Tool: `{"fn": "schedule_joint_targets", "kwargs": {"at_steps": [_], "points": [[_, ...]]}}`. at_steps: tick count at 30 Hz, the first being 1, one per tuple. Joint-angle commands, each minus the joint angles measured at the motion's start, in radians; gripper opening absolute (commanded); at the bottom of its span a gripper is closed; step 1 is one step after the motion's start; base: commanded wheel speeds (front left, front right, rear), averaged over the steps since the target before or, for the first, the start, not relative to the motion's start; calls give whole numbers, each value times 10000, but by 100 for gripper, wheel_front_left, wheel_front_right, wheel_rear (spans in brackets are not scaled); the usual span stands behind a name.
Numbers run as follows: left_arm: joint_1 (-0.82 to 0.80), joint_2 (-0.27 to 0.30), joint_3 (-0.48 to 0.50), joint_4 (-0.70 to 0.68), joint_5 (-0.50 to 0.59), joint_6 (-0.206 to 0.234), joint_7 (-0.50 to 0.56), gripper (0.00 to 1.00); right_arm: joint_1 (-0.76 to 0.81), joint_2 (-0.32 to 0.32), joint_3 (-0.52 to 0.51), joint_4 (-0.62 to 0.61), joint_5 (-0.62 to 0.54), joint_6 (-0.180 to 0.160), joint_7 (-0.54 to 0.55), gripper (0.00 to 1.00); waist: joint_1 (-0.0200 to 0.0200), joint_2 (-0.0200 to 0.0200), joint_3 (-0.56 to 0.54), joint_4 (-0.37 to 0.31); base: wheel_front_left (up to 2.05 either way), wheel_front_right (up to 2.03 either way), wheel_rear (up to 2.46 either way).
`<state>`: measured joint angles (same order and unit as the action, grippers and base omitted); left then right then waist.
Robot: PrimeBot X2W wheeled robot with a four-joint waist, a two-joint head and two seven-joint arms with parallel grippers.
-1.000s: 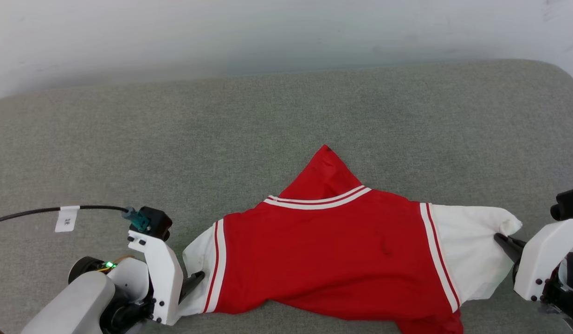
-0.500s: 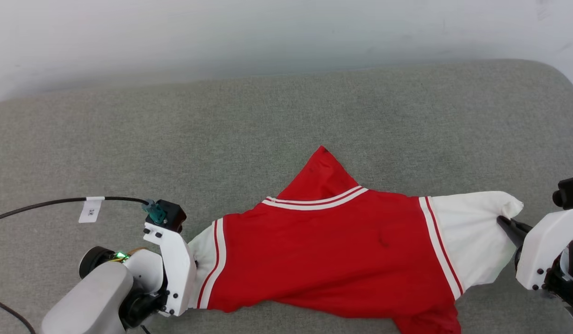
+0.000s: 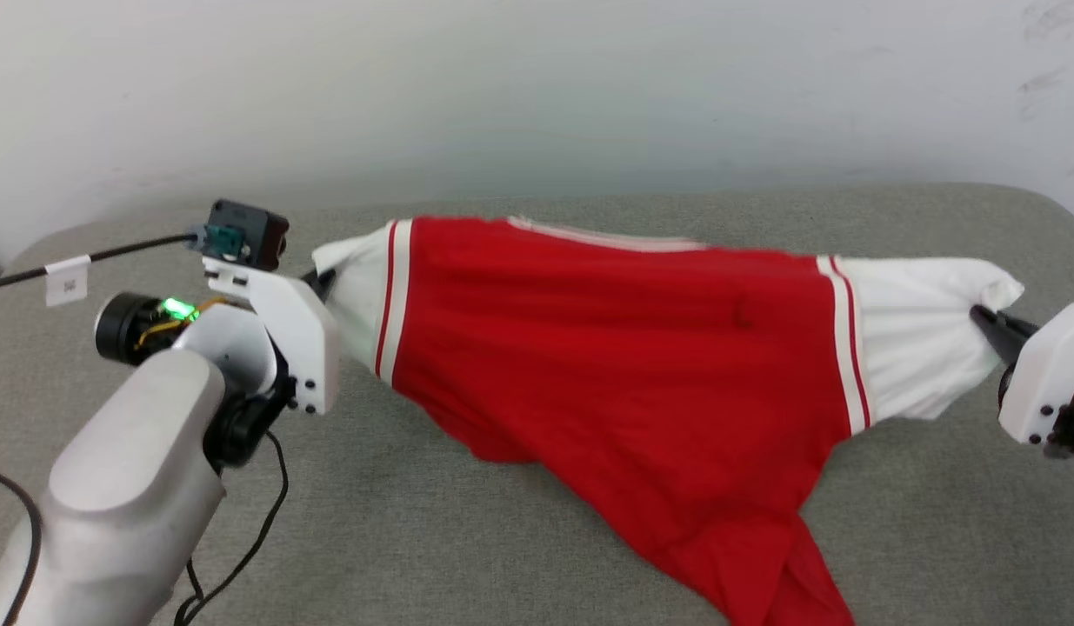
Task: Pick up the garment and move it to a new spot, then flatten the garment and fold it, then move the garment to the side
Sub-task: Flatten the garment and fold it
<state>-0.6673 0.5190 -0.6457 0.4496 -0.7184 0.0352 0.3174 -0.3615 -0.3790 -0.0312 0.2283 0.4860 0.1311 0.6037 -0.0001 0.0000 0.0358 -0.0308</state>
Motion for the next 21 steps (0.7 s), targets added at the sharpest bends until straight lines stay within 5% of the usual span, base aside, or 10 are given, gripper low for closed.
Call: {"fn": "schedule_joint_targets", "kwargs": {"at_steps": [1,10,21], "points": [[-542,-118,95,206,198,91,-297,0,-505,-212,76,251,-11,-8,-108,0,1,0,6,117,0,0,0],[-3402,-669,519,1099,1035,383,-1789,0,-3342,-1090,762,929,-75,-10,-898,0,1,0,1106,246,0,0,0],[-7044,-636,1232,1994,1541,345,-3196,0,-7923,-1696,1305,1794,-554,-11,-2700,0,1,0,3315,-50,0,0,0]]}}
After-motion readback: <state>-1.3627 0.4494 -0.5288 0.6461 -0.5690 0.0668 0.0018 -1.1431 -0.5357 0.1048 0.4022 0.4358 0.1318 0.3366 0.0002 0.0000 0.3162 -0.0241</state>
